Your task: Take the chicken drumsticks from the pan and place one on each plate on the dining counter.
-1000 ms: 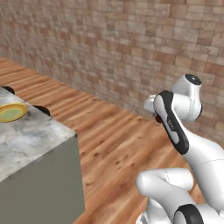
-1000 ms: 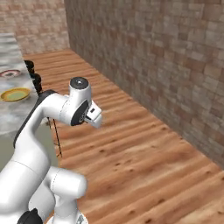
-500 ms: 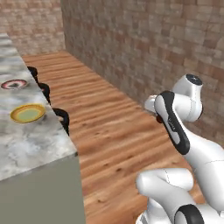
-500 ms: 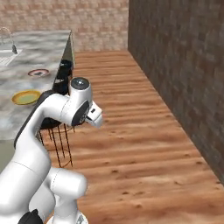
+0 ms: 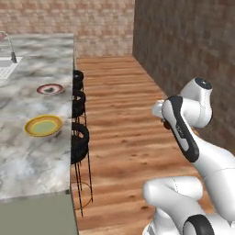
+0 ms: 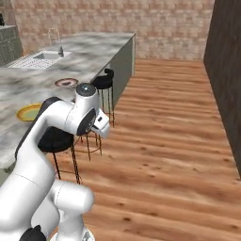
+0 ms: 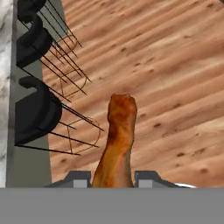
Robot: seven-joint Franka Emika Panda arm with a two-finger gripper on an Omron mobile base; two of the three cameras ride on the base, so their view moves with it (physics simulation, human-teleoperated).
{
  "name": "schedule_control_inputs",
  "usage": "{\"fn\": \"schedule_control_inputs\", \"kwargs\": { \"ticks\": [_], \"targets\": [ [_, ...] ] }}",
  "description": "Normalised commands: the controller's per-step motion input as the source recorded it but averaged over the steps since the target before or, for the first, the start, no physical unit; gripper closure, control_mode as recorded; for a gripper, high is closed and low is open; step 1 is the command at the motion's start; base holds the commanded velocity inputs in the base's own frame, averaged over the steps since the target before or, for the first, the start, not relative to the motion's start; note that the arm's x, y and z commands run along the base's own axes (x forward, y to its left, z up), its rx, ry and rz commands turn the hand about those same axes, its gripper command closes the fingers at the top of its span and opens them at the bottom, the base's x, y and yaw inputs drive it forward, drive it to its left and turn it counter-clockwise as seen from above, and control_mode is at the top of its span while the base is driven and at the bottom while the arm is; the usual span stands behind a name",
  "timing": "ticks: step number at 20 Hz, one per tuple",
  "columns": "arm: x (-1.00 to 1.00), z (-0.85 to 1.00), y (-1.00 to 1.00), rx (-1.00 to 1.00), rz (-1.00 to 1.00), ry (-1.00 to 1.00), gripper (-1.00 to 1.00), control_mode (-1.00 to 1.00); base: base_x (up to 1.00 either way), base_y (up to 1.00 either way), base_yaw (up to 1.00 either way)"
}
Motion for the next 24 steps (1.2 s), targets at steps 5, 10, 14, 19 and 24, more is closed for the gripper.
{"fn": "schedule_control_inputs", "kwargs": {
  "ticks": [5, 10, 14, 19, 24],
  "targets": [
    [0.00, 0.00, 0.00, 0.00, 0.00, 0.00, 1.00, 1.00, 0.86, -0.84, 0.57],
    [0.00, 0.00, 0.00, 0.00, 0.00, 0.00, 1.00, 1.00, 0.81, -0.82, 0.59],
    [0.00, 0.00, 0.00, 0.00, 0.00, 0.00, 1.00, 1.00, 0.86, -0.69, 0.60],
    [0.00, 0.00, 0.00, 0.00, 0.00, 0.00, 1.00, 1.00, 0.68, -0.88, 0.57],
    [0.00, 0.00, 0.00, 0.00, 0.00, 0.00, 1.00, 1.00, 0.66, -0.83, 0.55]
  ]
}}
